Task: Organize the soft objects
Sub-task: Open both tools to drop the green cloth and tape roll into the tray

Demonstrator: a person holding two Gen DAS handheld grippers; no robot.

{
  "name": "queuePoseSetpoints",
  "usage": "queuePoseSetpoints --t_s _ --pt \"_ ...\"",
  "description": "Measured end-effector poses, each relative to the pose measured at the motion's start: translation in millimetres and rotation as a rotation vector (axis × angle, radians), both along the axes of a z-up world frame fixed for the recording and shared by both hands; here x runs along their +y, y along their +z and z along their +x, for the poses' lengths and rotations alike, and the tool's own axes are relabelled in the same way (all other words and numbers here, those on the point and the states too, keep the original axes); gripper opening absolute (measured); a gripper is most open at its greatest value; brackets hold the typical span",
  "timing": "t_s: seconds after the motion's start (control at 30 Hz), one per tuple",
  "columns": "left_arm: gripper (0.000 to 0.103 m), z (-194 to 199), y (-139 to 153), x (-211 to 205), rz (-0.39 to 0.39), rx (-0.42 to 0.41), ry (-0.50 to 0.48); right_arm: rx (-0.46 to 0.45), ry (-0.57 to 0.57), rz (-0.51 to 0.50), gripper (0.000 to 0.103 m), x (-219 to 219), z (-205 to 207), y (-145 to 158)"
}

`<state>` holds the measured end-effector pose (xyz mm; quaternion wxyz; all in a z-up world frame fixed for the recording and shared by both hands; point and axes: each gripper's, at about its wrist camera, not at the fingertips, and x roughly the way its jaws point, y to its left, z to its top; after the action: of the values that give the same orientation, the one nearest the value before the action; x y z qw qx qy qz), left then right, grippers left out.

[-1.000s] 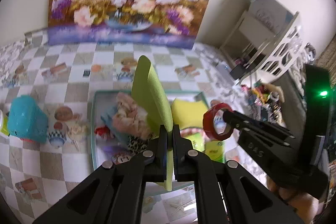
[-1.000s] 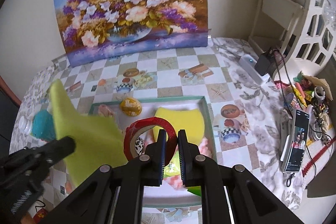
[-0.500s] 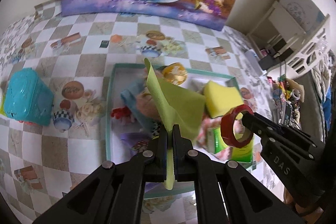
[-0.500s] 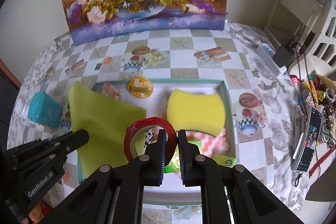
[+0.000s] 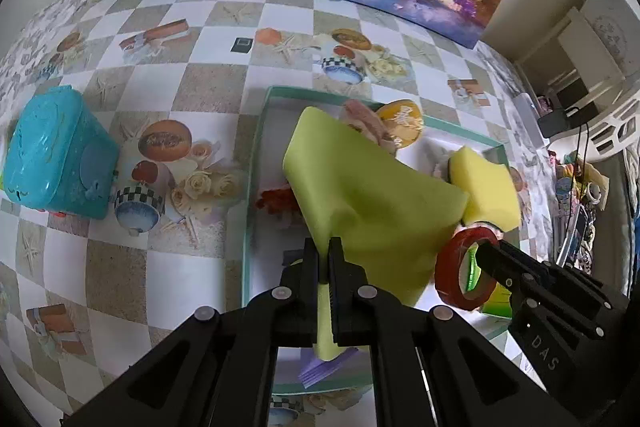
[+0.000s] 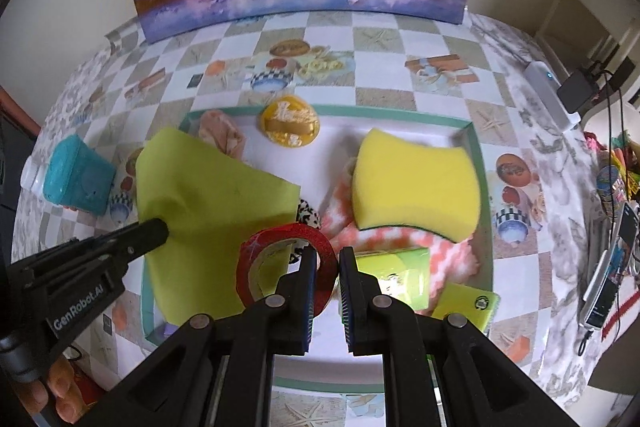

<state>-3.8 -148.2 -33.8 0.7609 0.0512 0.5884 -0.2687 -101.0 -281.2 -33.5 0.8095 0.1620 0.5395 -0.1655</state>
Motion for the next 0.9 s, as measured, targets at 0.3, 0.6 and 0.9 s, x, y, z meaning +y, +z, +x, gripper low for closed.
queuePoseSetpoints --t_s 0.3,0.6,0.9 --pt "0.004 5 -12 0 0.034 0.021 0.012 0.045 0.036 0.011 0.013 9 9 -14" --pt "0.005 4 -10 0 0.043 0.028 0.008 0.060 0.044 0.000 0.015 12 11 -15" --pt "0.033 0 14 4 0.024 -0.011 0.008 0.034 0.050 -0.059 0.024 17 9 3"
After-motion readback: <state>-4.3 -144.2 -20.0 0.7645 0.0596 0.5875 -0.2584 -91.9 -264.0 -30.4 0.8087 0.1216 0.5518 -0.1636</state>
